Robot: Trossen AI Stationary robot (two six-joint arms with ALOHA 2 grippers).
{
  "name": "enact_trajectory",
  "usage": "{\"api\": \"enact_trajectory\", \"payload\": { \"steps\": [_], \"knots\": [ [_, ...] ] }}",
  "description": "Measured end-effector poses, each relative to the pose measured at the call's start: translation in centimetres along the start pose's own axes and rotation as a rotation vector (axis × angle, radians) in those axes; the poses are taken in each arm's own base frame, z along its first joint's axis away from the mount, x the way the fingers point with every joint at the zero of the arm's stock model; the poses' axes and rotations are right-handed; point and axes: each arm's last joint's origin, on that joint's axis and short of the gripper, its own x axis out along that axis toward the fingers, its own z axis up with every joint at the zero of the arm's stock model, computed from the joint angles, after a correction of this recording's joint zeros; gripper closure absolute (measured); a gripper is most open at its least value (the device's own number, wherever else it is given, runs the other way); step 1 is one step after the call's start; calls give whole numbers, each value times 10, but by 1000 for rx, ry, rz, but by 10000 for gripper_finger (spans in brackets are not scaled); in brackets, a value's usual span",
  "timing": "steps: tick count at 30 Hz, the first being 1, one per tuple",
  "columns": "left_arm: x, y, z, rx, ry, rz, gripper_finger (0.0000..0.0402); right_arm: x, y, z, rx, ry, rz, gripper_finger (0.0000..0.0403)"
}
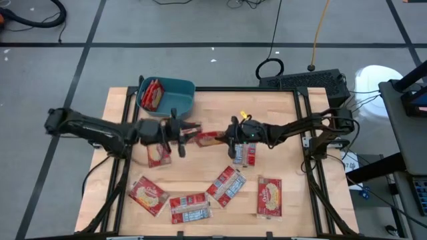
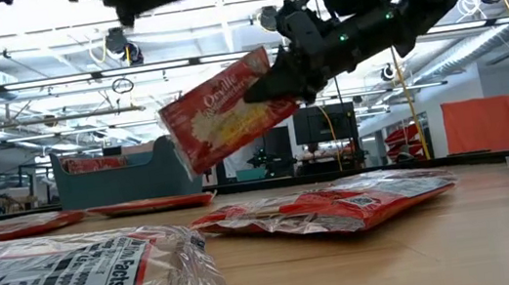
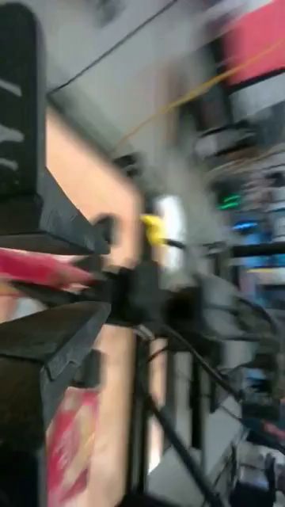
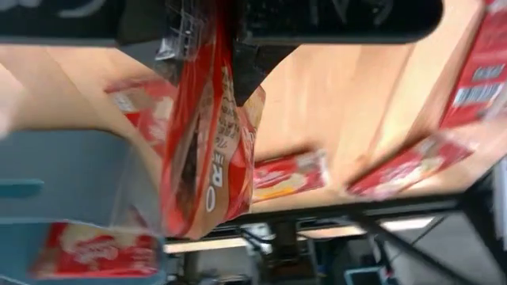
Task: Sort popcorn bags into baskets
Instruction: Put the red popcorn bag into the blue bin
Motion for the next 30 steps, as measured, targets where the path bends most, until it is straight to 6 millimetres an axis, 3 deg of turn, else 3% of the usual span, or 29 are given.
{"api": "enact_trajectory", "payload": {
  "steps": [4,9,16,20,24,30],
  "knots": [
    [-8,15,-6,-101,115,-44,290,0,16,-1,-70,3,47,389],
    [-9,15,-19,-156,251,-97,249,-1,27,-2,-112,4,78,389],
    [10,8,-40,-211,374,-152,151,-1,28,-4,-110,19,83,389],
    [27,1,-50,-225,388,-237,118,-1,28,-5,-111,31,82,389],
    [40,0,-60,-227,396,-233,113,-1,28,-6,-102,40,82,384],
    [51,3,-72,-244,417,-205,145,-1,28,-6,-64,42,80,381]
  ]
}}
